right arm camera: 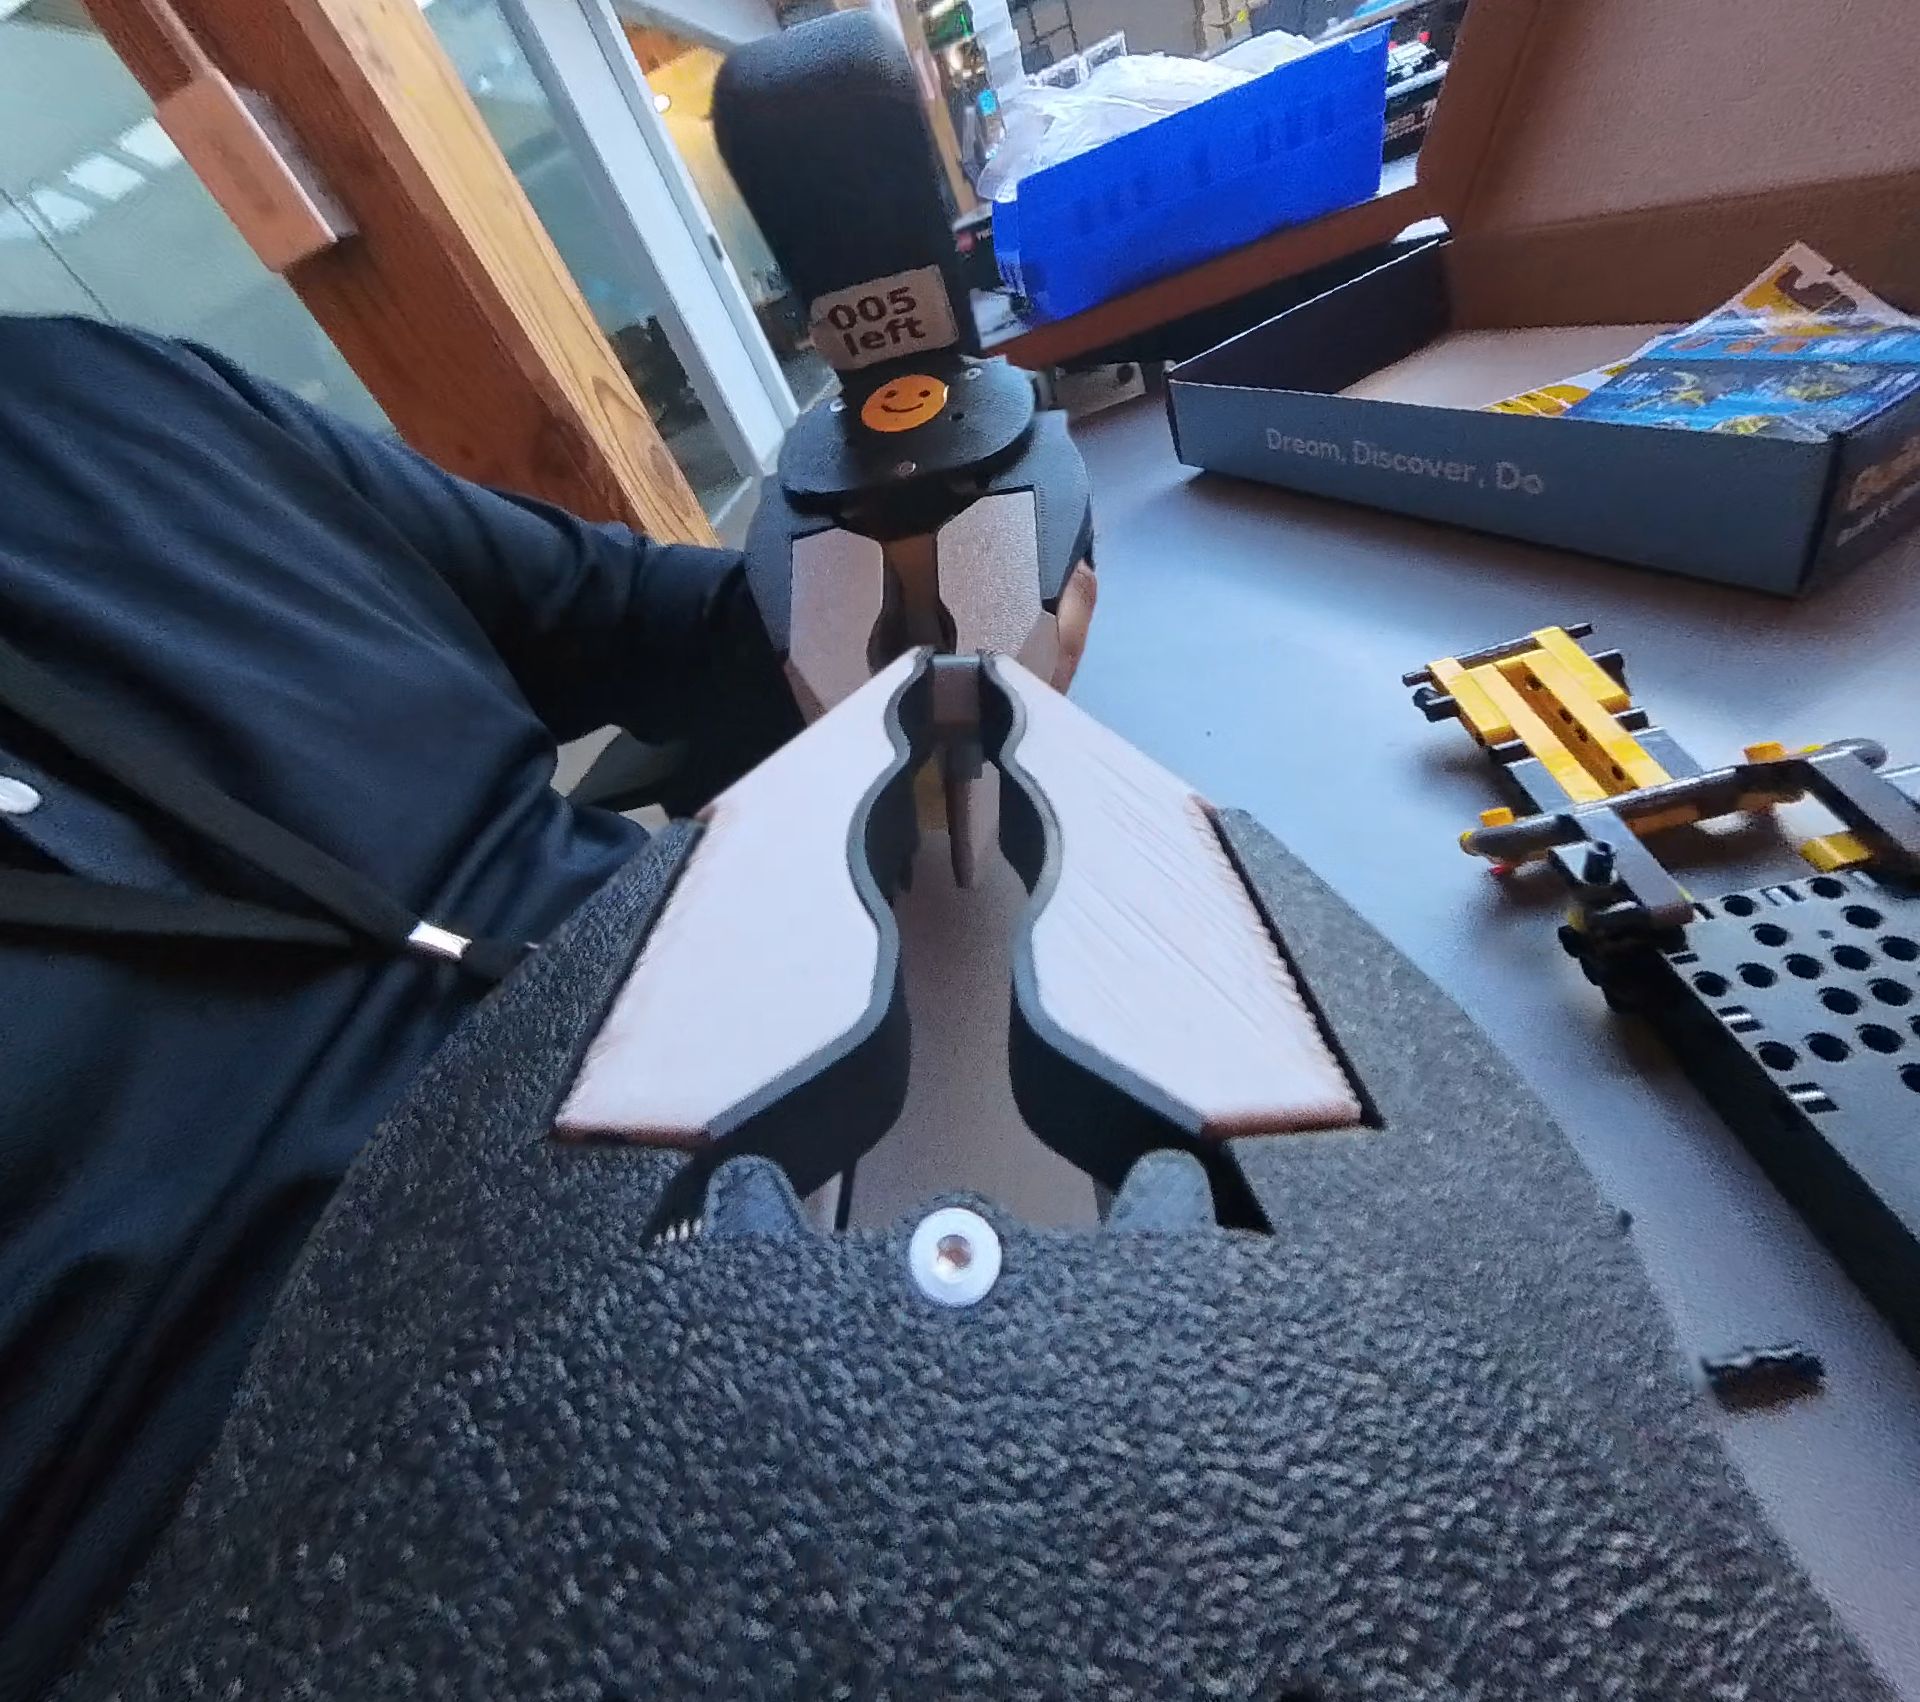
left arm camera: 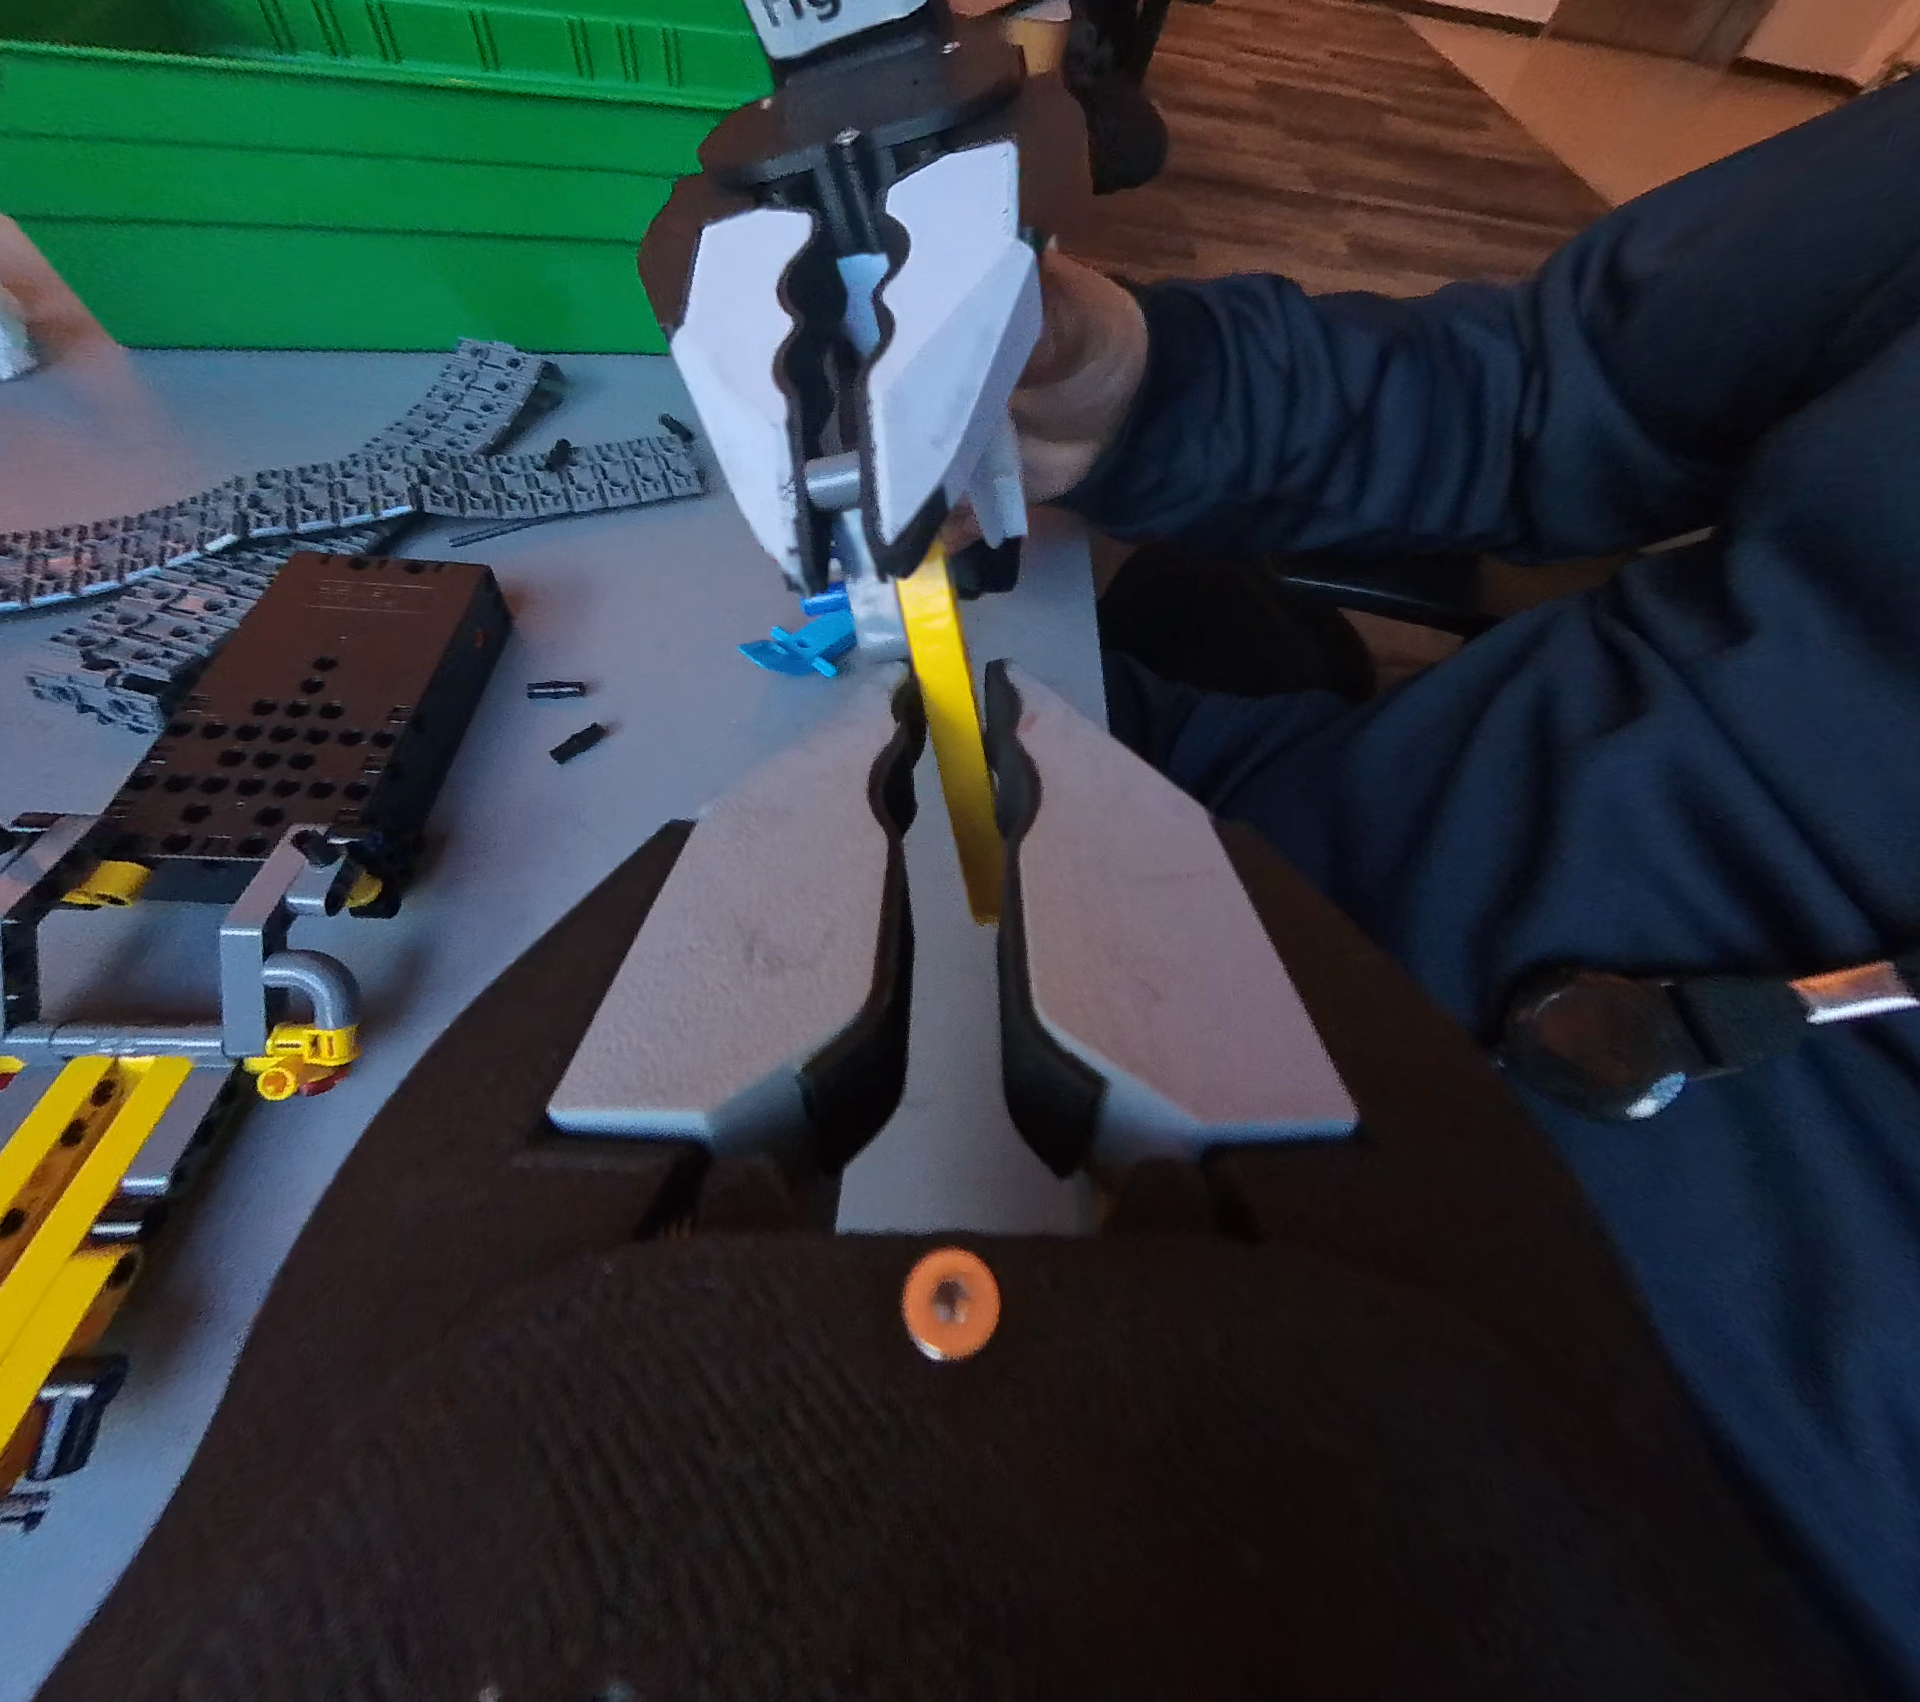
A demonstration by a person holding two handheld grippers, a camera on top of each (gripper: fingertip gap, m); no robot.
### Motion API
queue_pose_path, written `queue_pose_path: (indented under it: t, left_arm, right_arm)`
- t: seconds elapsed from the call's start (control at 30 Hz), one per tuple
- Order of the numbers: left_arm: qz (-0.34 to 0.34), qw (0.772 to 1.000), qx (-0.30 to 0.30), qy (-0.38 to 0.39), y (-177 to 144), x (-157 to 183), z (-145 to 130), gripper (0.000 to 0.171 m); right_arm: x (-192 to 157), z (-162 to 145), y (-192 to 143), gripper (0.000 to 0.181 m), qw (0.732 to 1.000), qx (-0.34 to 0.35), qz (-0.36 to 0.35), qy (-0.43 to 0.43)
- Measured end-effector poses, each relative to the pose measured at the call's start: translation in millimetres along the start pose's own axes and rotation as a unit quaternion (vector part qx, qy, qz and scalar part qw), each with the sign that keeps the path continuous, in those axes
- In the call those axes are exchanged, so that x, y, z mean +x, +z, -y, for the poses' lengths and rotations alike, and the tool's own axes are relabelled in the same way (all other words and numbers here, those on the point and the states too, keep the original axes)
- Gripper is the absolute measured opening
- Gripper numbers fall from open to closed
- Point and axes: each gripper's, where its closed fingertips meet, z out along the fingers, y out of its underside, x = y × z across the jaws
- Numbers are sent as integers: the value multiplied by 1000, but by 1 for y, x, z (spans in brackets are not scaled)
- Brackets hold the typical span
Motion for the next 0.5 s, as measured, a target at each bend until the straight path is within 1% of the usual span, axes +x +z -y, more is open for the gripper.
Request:
queue_pose_path:
  t: [0.17, 0.23, 0.27, 0.33, 0.5]
  left_arm:
    - [22, 999, 5, 36, 1, 3, 3, 11]
    - [39, 999, -2, 24, -1, -5, 1, 7]
    - [40, 999, 7, 17, -2, -7, 3, 6]
    - [29, 999, 32, 5, -5, -6, 9, 6]
    - [20, 999, 30, 18, -3, 1, 12, 6]
  right_arm:
    - [-4, 5, 2, 4, 999, 27, 18, 20]
    - [-3, 7, 2, 5, 1000, 27, 8, 10]
    - [-1, 9, 0, 7, 1000, 27, 0, 5]
    - [1, 13, -6, 16, 1000, 30, -6, 5]
    - [-6, 14, -5, 21, 999, 37, 17, 11]
